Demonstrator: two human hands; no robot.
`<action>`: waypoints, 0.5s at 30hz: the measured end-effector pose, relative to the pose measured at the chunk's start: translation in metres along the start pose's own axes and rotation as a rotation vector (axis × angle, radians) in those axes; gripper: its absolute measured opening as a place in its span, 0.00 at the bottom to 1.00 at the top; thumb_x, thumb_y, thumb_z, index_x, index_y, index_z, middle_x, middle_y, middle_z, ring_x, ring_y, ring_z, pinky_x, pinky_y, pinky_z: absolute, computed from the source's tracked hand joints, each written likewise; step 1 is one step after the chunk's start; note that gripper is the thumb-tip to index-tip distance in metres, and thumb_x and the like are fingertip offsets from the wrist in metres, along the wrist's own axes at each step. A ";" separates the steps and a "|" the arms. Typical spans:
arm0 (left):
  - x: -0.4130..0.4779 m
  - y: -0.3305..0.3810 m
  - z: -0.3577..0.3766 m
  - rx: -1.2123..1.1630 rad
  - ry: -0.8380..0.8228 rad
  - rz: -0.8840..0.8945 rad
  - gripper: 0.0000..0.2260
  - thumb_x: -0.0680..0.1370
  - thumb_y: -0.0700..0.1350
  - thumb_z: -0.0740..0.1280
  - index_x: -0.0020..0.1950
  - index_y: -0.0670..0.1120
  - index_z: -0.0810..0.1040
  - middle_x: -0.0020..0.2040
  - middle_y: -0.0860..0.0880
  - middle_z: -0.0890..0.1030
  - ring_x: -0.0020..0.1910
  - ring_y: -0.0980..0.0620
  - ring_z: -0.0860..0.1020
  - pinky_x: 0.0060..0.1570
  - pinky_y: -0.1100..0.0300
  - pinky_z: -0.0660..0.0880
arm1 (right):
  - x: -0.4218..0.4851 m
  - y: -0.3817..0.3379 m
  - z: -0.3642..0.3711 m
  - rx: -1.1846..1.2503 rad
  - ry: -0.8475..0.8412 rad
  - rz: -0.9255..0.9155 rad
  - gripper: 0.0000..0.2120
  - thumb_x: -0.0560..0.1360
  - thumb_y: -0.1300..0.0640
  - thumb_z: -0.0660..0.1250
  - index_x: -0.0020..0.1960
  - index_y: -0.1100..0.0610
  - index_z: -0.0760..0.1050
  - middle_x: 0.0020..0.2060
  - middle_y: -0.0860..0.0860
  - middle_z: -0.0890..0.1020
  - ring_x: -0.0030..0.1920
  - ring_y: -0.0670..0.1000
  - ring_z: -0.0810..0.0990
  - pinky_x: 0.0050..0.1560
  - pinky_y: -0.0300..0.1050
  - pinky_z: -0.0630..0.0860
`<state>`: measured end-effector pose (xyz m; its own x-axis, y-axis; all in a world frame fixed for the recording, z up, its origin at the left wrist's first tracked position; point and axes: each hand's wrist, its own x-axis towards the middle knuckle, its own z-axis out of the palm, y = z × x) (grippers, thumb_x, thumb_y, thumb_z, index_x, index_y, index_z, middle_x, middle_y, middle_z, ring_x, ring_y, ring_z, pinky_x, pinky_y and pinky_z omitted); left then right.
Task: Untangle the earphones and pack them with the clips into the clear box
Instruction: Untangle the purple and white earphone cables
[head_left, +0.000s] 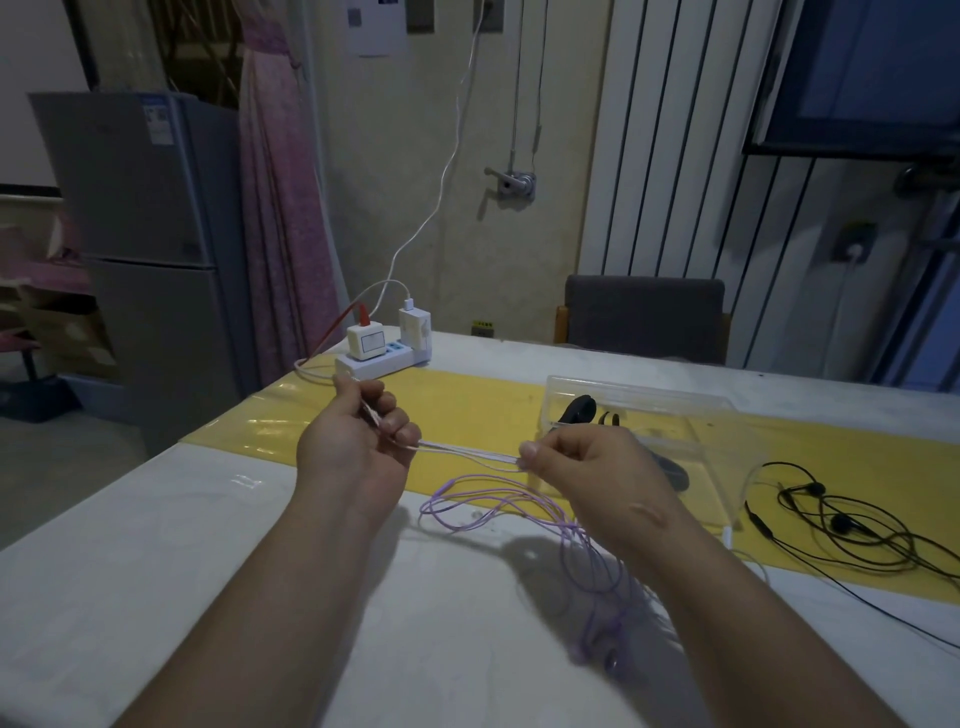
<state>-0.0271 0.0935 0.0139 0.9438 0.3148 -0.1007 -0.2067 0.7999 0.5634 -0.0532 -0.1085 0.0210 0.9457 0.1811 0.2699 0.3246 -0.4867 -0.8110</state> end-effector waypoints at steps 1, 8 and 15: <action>0.001 0.000 0.000 -0.015 0.011 0.005 0.18 0.82 0.55 0.56 0.38 0.45 0.70 0.29 0.50 0.68 0.21 0.56 0.62 0.21 0.67 0.62 | 0.000 0.001 0.001 0.005 0.001 -0.002 0.12 0.76 0.50 0.69 0.37 0.54 0.82 0.19 0.40 0.71 0.25 0.40 0.69 0.33 0.40 0.61; -0.006 0.001 -0.003 0.217 -0.161 -0.169 0.20 0.81 0.58 0.58 0.34 0.48 0.68 0.24 0.53 0.60 0.18 0.58 0.56 0.19 0.67 0.51 | 0.001 0.004 0.002 0.032 0.014 0.010 0.15 0.75 0.50 0.69 0.34 0.57 0.80 0.22 0.40 0.75 0.27 0.40 0.70 0.36 0.42 0.66; -0.018 -0.005 -0.001 0.465 -0.446 -0.291 0.20 0.79 0.55 0.58 0.30 0.46 0.66 0.26 0.50 0.57 0.20 0.57 0.54 0.23 0.67 0.48 | 0.007 0.007 0.004 0.242 0.159 0.015 0.10 0.66 0.45 0.69 0.41 0.51 0.79 0.31 0.48 0.83 0.36 0.52 0.81 0.48 0.56 0.78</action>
<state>-0.0433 0.0844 0.0119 0.9803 -0.1971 -0.0109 0.1076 0.4871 0.8667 -0.0440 -0.1076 0.0152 0.9471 0.0293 0.3195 0.3154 -0.2671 -0.9106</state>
